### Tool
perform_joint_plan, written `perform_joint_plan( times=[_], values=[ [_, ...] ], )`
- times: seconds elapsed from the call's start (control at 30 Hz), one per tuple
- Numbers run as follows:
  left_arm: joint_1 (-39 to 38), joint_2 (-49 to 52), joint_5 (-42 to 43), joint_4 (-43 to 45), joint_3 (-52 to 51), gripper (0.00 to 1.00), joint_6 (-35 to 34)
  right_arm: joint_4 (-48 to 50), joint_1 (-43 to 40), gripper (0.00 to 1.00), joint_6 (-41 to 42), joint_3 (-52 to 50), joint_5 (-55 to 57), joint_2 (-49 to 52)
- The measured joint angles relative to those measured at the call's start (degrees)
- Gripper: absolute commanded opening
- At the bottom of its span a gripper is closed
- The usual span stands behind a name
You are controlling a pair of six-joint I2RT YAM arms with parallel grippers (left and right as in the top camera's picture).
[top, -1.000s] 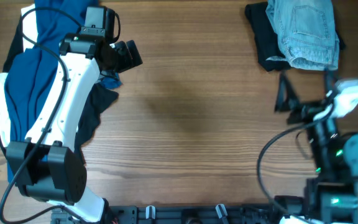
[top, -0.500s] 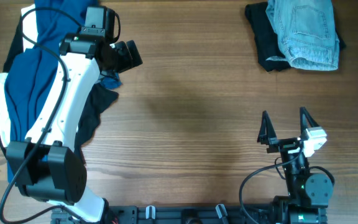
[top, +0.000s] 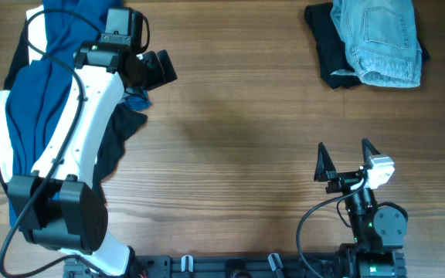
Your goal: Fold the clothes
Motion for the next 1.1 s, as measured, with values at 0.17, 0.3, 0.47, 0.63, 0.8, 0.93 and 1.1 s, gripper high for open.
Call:
perform_joint_plan(
  times=[0.17, 0.3, 0.47, 0.63, 0.8, 0.93, 1.1],
  values=[
    [0.0, 0.0, 0.0, 0.0, 0.0, 1.0, 0.0, 0.0, 0.0, 1.0, 0.0, 0.0, 0.0, 0.0],
    [0.0, 0.0, 0.0, 0.0, 0.0, 1.0, 0.0, 0.0, 0.0, 1.0, 0.0, 0.0, 0.0, 0.0],
    [0.0, 0.0, 0.0, 0.0, 0.0, 1.0, 0.0, 0.0, 0.0, 1.0, 0.0, 0.0, 0.0, 0.0],
    [0.0, 0.0, 0.0, 0.0, 0.0, 1.0, 0.0, 0.0, 0.0, 1.0, 0.0, 0.0, 0.0, 0.0],
    [0.0, 0.0, -0.1, 0.0, 0.0, 1.0, 0.1, 0.0, 0.0, 1.0, 0.0, 0.0, 0.0, 0.0],
    [0.0, -1.5, -1.4, 0.0, 0.0, 1.0, 1.1, 0.0, 0.0, 1.0, 0.0, 0.0, 0.0, 0.0],
    [0.0, -10.1, -2.6, -4.5, 0.0, 1.0, 1.5, 0.0, 0.0, 1.0, 0.0, 0.0, 0.0, 0.0]
  ],
)
